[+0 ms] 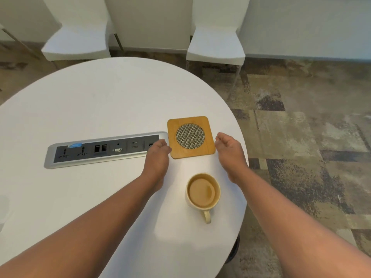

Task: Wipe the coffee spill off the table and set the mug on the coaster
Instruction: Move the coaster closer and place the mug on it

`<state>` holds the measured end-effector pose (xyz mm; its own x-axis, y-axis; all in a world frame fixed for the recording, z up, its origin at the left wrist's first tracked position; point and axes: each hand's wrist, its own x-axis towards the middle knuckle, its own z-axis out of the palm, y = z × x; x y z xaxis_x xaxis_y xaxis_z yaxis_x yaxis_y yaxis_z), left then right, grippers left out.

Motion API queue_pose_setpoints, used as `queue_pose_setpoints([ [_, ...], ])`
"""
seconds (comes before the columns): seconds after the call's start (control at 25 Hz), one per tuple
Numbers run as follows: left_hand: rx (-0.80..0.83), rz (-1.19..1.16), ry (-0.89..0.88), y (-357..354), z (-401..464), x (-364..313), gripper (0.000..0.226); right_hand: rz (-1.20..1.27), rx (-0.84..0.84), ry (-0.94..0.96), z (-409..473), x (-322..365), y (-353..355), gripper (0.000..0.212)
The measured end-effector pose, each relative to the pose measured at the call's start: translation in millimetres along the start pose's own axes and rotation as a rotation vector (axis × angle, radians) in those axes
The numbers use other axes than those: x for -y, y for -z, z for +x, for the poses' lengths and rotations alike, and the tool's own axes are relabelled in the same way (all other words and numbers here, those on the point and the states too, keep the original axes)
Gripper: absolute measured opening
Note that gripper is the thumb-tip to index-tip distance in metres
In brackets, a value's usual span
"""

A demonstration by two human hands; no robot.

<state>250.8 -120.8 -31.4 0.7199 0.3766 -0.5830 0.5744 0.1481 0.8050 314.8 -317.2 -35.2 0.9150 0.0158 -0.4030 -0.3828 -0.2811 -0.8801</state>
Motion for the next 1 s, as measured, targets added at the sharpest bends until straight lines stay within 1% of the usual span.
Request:
queue_pose_setpoints([
  [0.04,-0.003,-0.003,-0.004,-2,4,0,0.018,-0.021,-0.001,0.0,4,1,-2,0.031],
  [0.08,0.003,-0.014,-0.007,-4,5,-2,0.009,-0.044,-0.002,0.004,7,1,-5,0.02],
  [0.12,0.003,-0.038,0.002,-6,3,-7,0.009,-0.075,0.001,0.016,10,0,-7,0.016],
  [0.24,-0.009,-0.089,0.033,-8,5,-7,0.015,-0.144,-0.014,0.008,15,0,-10,0.018],
  [0.32,-0.006,-0.122,0.061,-8,9,-5,0.027,-0.144,-0.037,-0.027,20,0,-11,0.015],
  [0.36,-0.008,-0.128,0.068,-8,11,-5,0.031,-0.112,-0.05,-0.047,23,-1,-10,0.014],
  [0.4,-0.015,-0.126,0.063,-7,15,-2,0.03,-0.059,-0.067,-0.075,27,-2,-9,0.016],
  [0.48,-0.027,-0.137,0.043,-6,20,1,0.021,0.045,-0.086,-0.139,33,-5,-7,0.028],
  [0.56,-0.024,-0.159,0.011,-5,22,2,0.021,0.117,-0.089,-0.18,37,-9,-5,0.035],
  [0.6,-0.024,-0.166,-0.01,-5,22,0,0.022,0.151,-0.085,-0.181,37,-9,-4,0.035],
  [0.72,0.016,-0.223,-0.07,3,15,-9,0.028,0.23,-0.055,-0.119,26,6,-4,0.033],
  [0.84,0.038,-0.289,-0.126,23,0,-23,0.029,0.27,-0.007,-0.005,2,43,-4,0.033],
  [1.0,-0.016,-0.319,-0.195,71,-28,-36,0.026,0.193,0.043,0.11,-46,89,-29,0.036],
])
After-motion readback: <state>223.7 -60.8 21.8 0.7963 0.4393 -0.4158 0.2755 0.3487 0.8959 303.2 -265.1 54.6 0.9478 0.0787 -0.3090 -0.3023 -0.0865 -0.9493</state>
